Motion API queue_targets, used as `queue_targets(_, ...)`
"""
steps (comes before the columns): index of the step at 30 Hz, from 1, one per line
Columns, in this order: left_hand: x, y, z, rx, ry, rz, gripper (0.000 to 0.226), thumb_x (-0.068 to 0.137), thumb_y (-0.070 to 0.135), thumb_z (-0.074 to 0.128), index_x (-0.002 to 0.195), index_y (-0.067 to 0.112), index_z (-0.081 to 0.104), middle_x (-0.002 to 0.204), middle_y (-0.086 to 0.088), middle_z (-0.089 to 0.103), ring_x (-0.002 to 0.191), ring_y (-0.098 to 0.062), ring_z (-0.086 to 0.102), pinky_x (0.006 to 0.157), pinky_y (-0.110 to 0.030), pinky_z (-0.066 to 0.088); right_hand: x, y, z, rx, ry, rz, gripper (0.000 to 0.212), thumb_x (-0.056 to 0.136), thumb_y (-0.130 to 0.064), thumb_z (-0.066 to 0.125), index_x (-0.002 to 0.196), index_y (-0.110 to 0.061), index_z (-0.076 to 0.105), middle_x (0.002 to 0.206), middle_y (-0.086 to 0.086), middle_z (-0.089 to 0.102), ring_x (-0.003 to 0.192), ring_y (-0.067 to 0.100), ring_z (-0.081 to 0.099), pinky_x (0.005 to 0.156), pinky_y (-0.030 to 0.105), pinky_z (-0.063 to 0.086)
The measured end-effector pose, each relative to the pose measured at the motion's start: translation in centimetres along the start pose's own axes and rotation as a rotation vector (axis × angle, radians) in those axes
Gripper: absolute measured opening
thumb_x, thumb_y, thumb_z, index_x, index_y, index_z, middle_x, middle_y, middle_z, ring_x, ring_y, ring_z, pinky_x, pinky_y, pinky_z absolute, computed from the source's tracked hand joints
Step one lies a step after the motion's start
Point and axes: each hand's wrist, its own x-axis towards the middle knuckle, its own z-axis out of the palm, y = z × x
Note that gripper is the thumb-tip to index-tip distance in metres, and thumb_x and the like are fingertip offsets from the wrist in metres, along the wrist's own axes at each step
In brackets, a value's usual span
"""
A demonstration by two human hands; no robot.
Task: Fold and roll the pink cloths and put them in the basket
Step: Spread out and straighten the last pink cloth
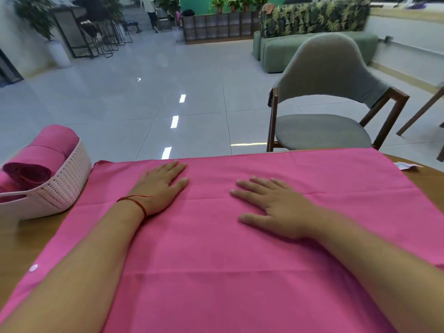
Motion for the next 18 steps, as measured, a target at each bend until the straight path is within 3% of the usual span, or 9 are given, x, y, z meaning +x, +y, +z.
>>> queue_targets(3,0.4,-6.0,-1.0,0.013,0.023,-0.110,0.086,0.090,0.087,0.015,0.163,0.043,0.021,0.173,0.008,0.018,0.160,-0.017,0.016,0.130,-0.045,0.013,-0.8,6.8,-1.1,-0.040,0.022,0.188,0.081,0.090,-0.094,0.010,0.163,-0.060,0.003,0.175,-0.026,-0.002,0.162,0.003,-0.003,0.133,0.041,0.003)
queue_targets(6,0.4,-10.0,-2.0,0.025,0.002,-0.235,0.076,0.100,0.075,0.025,0.165,0.036,0.023,0.174,0.001,0.018,0.160,-0.022,0.013,0.129,-0.040,0.003,-3.0,14.3,-2.2,-0.038,0.073,0.455,0.097,0.080,-0.101,0.004,0.165,-0.055,0.012,0.177,-0.019,0.006,0.163,0.009,0.006,0.132,0.047,0.010)
queue_targets(10,1.0,-11.8,-1.9,0.095,0.018,-0.280,0.086,0.093,0.083,0.015,0.165,0.037,0.023,0.173,0.002,0.019,0.160,-0.024,0.016,0.128,-0.047,0.005,-5.6,20.0,-3.3,-0.026,0.099,0.708,0.108,0.074,-0.104,0.004,0.167,-0.050,0.015,0.178,-0.012,0.010,0.164,0.020,0.013,0.131,0.047,0.012)
queue_targets(15,1.9,-12.6,-1.3,0.095,0.018,-0.327,0.095,0.086,0.090,0.009,0.164,0.038,0.021,0.173,0.002,0.019,0.160,-0.027,0.015,0.128,-0.051,0.008,-4.8,22.0,-3.8,-0.001,0.069,0.724,0.108,0.074,-0.104,0.002,0.167,-0.050,0.011,0.178,-0.010,0.007,0.164,0.022,0.009,0.130,0.055,0.013)
queue_targets(18,2.3,-12.1,-1.8,0.140,0.067,-0.330,0.090,0.090,0.083,0.010,0.163,0.033,0.029,0.171,0.000,0.027,0.157,-0.028,0.023,0.127,-0.053,0.012,-4.6,21.8,-4.0,-0.053,0.083,0.743,0.099,0.084,-0.098,0.006,0.168,-0.045,0.013,0.178,-0.007,0.008,0.164,0.024,0.011,0.128,0.059,0.013)
